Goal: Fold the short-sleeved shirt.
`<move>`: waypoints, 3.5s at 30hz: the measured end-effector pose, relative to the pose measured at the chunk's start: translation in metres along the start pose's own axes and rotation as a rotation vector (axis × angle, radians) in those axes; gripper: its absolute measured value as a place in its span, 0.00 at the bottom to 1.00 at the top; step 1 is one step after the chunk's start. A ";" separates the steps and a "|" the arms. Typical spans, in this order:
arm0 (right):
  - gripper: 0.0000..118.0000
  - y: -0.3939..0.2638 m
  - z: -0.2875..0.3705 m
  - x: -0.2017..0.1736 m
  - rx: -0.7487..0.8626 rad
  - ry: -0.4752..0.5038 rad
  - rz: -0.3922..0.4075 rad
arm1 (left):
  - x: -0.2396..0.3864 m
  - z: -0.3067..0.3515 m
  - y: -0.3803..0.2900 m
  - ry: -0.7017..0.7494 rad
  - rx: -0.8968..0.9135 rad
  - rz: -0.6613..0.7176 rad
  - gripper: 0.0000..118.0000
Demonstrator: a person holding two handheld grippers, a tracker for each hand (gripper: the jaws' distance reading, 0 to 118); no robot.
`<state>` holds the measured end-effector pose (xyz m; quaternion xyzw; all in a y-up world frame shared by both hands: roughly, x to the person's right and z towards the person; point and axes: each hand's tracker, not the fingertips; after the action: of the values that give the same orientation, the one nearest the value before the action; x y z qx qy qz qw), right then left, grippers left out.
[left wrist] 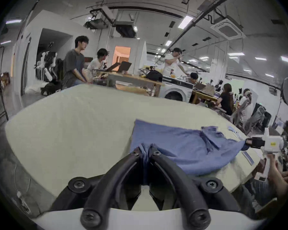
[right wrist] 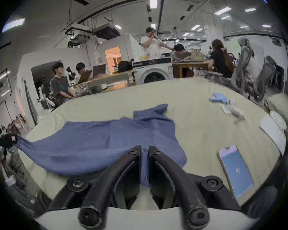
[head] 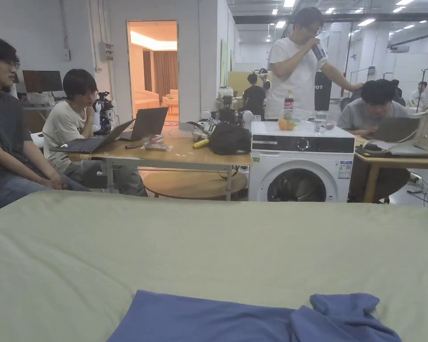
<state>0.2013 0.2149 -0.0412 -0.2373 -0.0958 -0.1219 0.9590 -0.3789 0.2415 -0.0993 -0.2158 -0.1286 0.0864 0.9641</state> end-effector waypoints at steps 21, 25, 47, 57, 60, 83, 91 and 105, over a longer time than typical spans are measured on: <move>0.60 0.030 0.044 -0.055 0.151 0.111 0.145 | 0.084 0.010 0.047 0.015 0.296 -0.267 0.83; 0.33 0.028 0.034 -0.069 0.137 0.089 0.203 | 0.100 0.001 0.051 -0.059 0.273 -0.198 0.46; 0.00 0.014 -0.011 -0.014 -0.066 0.151 0.031 | 0.033 -0.357 0.101 0.060 -0.416 -0.073 0.60; 0.00 0.032 -0.056 0.029 -0.173 0.088 0.011 | 0.040 -0.398 0.078 0.144 -0.512 -0.191 0.05; 0.40 0.079 -0.108 0.044 -0.162 0.075 -0.009 | 0.037 -0.411 0.085 0.133 -0.595 -0.141 0.04; 0.00 0.184 -0.105 0.023 -0.085 0.023 0.096 | 0.069 -0.215 0.186 -0.034 -0.053 -0.077 0.00; 0.00 0.261 0.006 -0.006 0.172 0.060 0.153 | 0.080 -0.071 0.265 -0.046 0.288 -0.136 0.00; 0.00 0.444 -0.015 -0.074 0.361 -0.007 0.191 | 0.096 -0.102 0.410 0.108 0.418 -0.143 0.00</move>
<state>0.2564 0.6022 -0.2636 -0.0701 -0.0966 -0.0104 0.9928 -0.3042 0.5886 -0.3481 -0.0059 -0.0708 0.0310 0.9970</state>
